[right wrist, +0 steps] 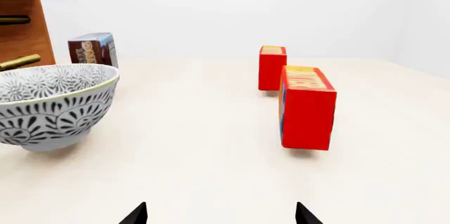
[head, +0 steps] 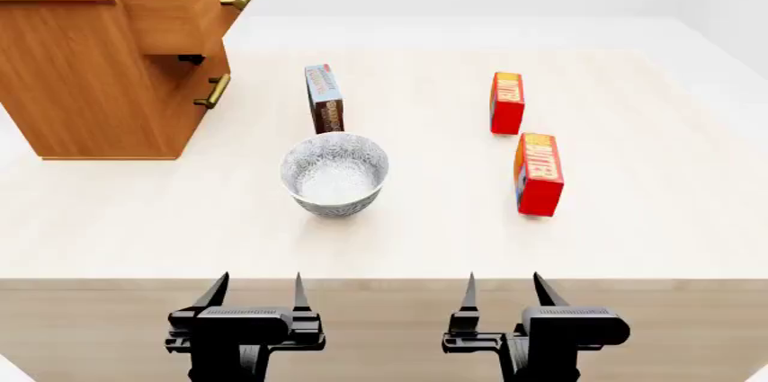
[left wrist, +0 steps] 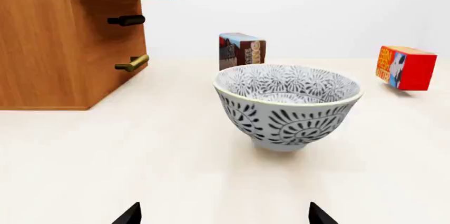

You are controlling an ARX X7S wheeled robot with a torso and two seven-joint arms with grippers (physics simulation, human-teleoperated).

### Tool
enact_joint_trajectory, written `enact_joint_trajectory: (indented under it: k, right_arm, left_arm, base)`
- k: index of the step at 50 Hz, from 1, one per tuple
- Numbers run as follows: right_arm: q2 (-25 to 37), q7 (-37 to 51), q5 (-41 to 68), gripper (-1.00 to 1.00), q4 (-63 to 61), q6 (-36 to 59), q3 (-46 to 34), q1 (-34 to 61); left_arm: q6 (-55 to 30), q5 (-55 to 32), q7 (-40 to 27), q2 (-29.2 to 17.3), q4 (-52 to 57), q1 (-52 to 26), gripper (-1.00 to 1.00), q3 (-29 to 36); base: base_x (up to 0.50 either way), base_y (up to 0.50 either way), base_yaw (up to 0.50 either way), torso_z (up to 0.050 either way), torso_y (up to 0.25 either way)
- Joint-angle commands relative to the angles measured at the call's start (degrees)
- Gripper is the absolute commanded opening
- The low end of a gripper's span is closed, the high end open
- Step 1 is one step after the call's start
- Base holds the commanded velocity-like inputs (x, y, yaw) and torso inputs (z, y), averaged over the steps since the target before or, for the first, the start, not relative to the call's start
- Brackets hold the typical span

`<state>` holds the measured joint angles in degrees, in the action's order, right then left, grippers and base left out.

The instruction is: Put the butter at the front in the top drawer of the cabinet and close it.

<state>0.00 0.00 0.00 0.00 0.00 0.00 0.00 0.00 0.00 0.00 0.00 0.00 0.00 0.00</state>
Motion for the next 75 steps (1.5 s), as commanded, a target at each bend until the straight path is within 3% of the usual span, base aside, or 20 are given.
enact_joint_trajectory:
  k: [1, 10, 32, 41, 58, 75]
  right_arm:
    - [0.86, 1.20, 0.93, 1.00, -0.13, -0.05, -1.10, -0.04]
    - [1.96, 3.80, 2.90, 1.00, 0.23, 0.05, -3.11, 1.03]
    - [5.16, 6.50, 4.49, 1.00, -4.51, 1.46, -5.00, -0.74]
    - [5.92, 8.69, 2.42, 1.00, -10.83, 9.09, -7.10, 0.54]
    - [5.95, 10.76, 1.66, 1.00, -18.27, 21.80, -9.85, 7.64]
    - [6.47, 12.38, 2.71, 1.00, -23.85, 22.85, -10.89, 9.06]
  left_arm:
    - [0.31, -0.73, -1.00, -0.99, -0.06, 0.05, 1.00, 1.05]
    - [2.42, -3.28, -1.32, -2.77, -0.14, -0.09, 1.00, 2.65]
    - [0.95, -6.71, -2.56, -4.75, 2.26, -0.25, 1.00, 4.52]
    - [-8.42, -7.00, -3.75, -6.81, 12.68, -1.65, 1.00, 5.72]
    - [-33.87, -10.98, -7.27, -9.22, 32.10, -10.72, 1.00, 4.77]
    - [-46.75, -14.12, -10.87, -9.38, 39.97, -17.36, 1.00, 2.69]
  base:
    - [0.00, 0.00, 0.00, 0.000, 0.000]
    - [0.00, 0.00, 0.00, 0.004, 0.000]
    - [0.00, 0.00, 0.00, 0.050, 0.022]
    - [0.00, 0.00, 0.00, 0.050, 0.022]
    - [0.00, 0.00, 0.00, 0.048, 0.019]
    - [0.04, 0.03, 0.00, 0.005, 0.000]
